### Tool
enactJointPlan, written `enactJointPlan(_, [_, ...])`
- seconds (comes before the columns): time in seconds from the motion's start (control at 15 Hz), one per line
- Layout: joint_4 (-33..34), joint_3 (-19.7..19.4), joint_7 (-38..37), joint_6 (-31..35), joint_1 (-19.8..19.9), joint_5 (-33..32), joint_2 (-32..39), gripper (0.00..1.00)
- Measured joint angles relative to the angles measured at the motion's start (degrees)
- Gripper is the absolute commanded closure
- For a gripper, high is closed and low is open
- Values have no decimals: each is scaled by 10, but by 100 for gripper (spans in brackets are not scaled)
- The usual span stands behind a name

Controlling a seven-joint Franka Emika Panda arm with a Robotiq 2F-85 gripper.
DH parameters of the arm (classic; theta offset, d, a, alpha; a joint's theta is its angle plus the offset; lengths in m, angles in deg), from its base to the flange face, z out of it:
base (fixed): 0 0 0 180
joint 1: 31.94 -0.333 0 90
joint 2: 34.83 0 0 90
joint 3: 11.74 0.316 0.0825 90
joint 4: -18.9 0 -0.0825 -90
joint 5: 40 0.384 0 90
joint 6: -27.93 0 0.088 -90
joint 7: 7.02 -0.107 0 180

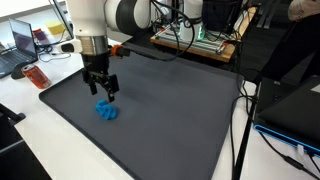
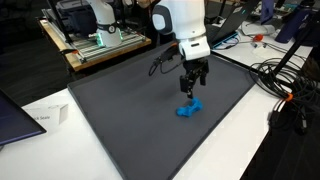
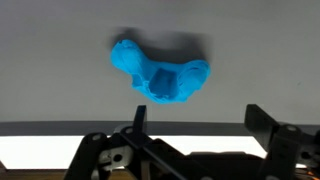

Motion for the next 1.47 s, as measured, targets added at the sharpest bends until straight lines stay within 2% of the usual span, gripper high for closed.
enactJointPlan(1.07, [120,-8,35,18,1,-19,130,0])
enactJointPlan(1.4, [141,-7,43,-33,0,-28,144,0])
enactJointPlan(1.47, [146,-8,43,-52,-1,-30,144,9])
